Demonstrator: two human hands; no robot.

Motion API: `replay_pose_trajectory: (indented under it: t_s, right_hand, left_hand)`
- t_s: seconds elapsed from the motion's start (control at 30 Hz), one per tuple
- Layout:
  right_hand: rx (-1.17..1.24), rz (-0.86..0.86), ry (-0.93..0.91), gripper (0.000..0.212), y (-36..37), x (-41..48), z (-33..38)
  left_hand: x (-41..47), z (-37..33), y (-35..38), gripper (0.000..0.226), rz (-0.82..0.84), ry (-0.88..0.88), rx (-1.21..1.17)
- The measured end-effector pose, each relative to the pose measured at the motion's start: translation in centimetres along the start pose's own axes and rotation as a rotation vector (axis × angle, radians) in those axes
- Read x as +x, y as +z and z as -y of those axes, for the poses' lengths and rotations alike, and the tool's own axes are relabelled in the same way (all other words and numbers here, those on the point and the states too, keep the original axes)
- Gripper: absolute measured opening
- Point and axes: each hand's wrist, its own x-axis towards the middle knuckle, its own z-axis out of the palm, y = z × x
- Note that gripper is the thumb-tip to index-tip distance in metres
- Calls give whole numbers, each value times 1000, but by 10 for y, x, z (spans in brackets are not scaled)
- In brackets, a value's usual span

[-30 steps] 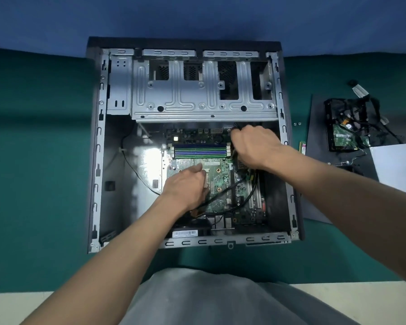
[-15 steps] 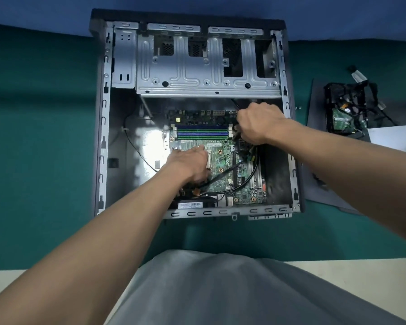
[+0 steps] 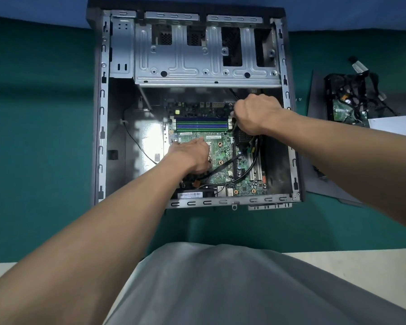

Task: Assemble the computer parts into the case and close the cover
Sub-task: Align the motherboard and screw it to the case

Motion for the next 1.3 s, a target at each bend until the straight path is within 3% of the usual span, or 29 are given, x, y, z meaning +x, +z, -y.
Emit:
replay_pose_trajectory:
  t_s: [0.13,0.3,0.4,0.53,0.7,0.77,0.97,1.13,1.3]
  right_hand:
    - [16,148,-77,12,-8,-4,0]
    - [-44,-28,-33,20,-6,-3,3]
    - [-23,3,16,26,1,-3,5]
    - [41,123,-52,22,-4,-7,4]
    - [0,-51,-40,13,-5,-4,4]
    - [-35,-73,-2,20,-2,-1,5]
    - [-28,89,-57,22,-2,-3,6]
    - [-83,-17,-34,20,-9,-5,6]
    - [-92,54,-62,17,-5,-4,0]
  left_hand:
    - [0,-1,-1,60,10,1,6]
    - [-2,-1,-2,58,5,-6,-9]
    - [-3,-1,-2,62,16,-17,-23]
    - [-3,-1,-3,66,16,-17,-36]
    - [-1,0,-3,70,23,-27,-56]
    - [-1,0,-4,70,24,-30,-61]
    - [-2,1,-4,70,27,-23,-71]
    - [-3,1,-4,69,19,-21,-88]
    - [-5,1,-3,67,16,-16,-79]
